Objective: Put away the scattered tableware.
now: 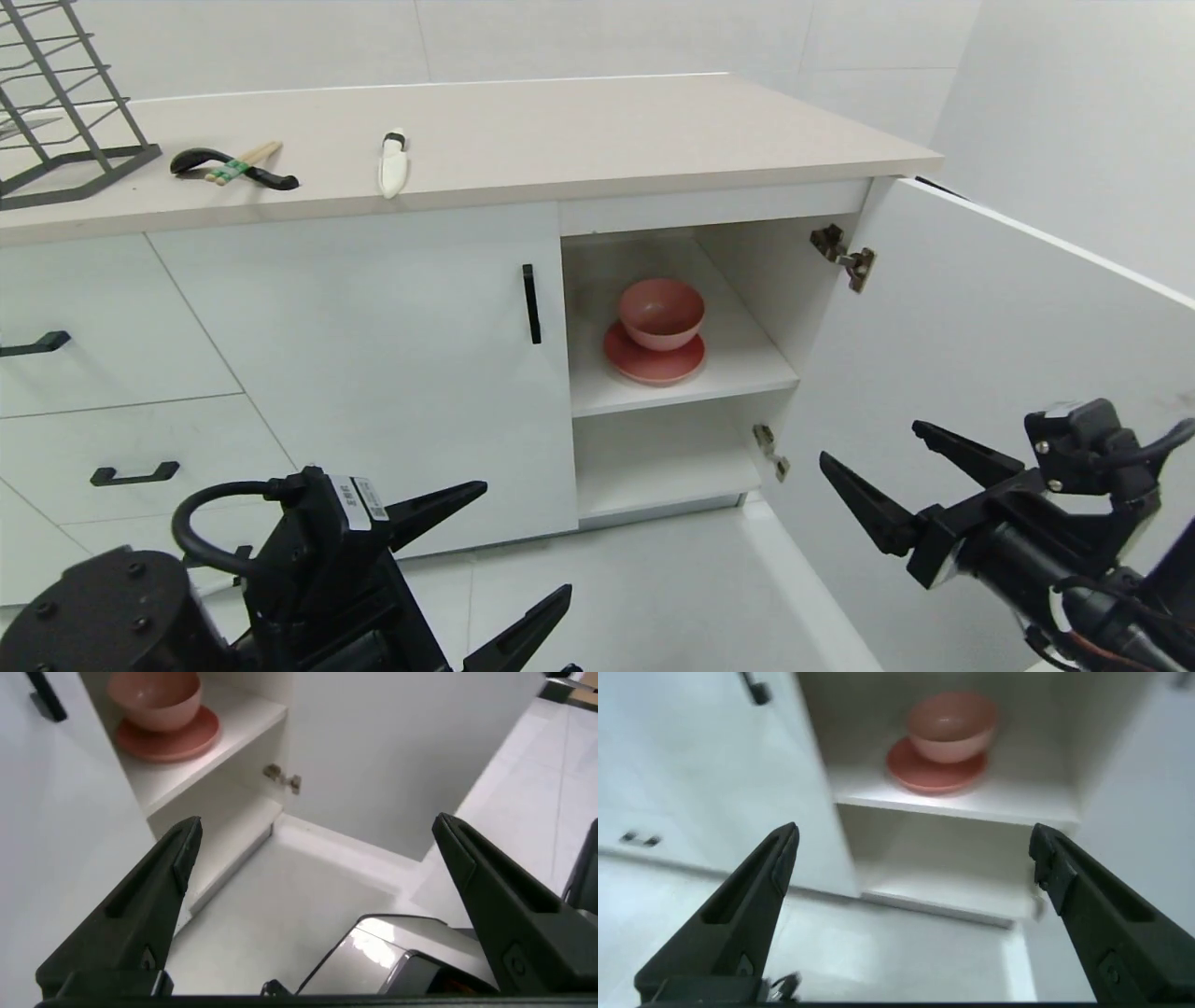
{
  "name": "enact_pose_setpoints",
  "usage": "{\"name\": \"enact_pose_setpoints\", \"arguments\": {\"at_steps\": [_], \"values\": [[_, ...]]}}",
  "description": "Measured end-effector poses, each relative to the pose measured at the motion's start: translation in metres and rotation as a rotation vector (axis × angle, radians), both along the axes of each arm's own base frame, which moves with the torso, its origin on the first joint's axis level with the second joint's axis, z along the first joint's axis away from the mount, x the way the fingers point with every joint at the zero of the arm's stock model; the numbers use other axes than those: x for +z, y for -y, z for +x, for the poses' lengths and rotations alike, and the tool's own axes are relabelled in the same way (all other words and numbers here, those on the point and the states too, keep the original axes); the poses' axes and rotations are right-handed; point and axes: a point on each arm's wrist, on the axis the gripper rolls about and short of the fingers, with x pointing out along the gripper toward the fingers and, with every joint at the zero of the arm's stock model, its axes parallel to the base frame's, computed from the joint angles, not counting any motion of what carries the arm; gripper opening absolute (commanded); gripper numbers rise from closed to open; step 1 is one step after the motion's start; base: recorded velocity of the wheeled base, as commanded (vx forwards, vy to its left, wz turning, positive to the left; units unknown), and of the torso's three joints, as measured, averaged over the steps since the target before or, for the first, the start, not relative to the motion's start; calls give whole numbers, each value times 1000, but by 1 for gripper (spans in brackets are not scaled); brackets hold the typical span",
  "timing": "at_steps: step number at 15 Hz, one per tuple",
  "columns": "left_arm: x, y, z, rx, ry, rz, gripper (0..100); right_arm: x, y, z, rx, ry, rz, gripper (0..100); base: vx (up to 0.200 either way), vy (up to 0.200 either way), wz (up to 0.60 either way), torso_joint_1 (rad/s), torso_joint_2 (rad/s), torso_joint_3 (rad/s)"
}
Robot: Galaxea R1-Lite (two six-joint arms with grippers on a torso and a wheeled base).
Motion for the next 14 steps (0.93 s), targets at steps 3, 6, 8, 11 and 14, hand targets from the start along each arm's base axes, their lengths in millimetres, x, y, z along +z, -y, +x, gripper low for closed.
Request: {"name": "enact_pose_setpoints", "arguments": {"at_steps": [3, 6, 8, 11, 14], "values": [[0, 0, 1, 5, -2, 0, 100, 10, 4, -5, -12, 48, 27, 100, 0, 0, 0, 0, 0, 0], [0, 0, 1, 4, -2, 0, 100, 27, 10, -16, 110, 144, 49, 100, 0, 0, 0, 0, 0, 0], [0, 0, 0, 3, 0, -1, 100, 34, 23, -17, 172, 181, 41, 100, 0, 0, 0, 0, 0, 0], [1, -1, 0, 2, 4, -6, 100, 33, 41, -26, 152, 128, -1, 100, 0, 0, 0, 0, 0, 0], [4, -4, 1, 16, 21, -14, 100, 35, 58, -55, 134, 114, -47, 100, 0, 0, 0, 0, 0, 0]]}}
